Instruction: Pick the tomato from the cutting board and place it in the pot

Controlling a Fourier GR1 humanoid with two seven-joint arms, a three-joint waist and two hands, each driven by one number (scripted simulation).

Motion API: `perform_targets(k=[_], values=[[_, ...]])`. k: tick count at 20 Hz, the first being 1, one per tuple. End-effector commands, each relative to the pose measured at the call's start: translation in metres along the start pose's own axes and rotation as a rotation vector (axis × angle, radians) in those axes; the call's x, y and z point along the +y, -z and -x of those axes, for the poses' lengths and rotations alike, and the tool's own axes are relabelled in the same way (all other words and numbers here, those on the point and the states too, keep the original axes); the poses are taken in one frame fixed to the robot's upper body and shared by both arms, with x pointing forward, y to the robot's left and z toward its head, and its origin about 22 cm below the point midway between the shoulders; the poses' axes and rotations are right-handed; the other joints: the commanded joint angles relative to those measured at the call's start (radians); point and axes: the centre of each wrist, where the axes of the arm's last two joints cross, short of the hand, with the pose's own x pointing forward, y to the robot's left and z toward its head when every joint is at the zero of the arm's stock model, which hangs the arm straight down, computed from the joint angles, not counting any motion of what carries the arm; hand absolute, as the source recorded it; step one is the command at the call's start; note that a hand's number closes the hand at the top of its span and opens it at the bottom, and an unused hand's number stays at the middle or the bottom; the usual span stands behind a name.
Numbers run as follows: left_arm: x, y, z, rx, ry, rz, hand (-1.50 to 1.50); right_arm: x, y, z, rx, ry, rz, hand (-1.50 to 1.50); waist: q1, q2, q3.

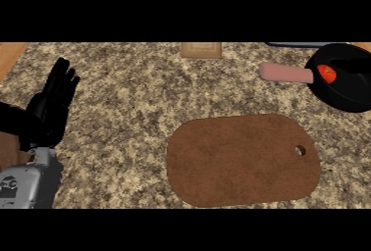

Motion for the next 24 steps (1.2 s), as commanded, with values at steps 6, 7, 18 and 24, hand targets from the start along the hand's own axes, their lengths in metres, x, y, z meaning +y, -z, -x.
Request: perform_targets(k=[6, 7, 18, 24], values=[[0.006, -0.003, -0.006, -0.002, -0.007, -0.006, 0.00, -0.057, 0.008, 0.012, -0.022, 0.327, 0.106, -1.50, -0.011, -0.008, -0.002], [-0.006, 0.002, -0.010, -0.001, -0.010, -0.016, 0.00, -0.057, -0.001, 0.032, -0.007, 0.315, 0.111, -1.50, -0.014, -0.006, -0.002], [0.007, -0.005, 0.007, -0.005, -0.013, -0.023, 0.00, -0.155, -0.025, 0.076, -0.022, 0.355, 0.062, -1.50, -0.019, -0.006, -0.002], [-0.003, -0.005, -0.006, -0.006, 0.006, -0.007, 0.00, -0.171, -0.033, 0.086, -0.009, 0.331, 0.063, -1.50, -0.010, -0.005, 0.000]])
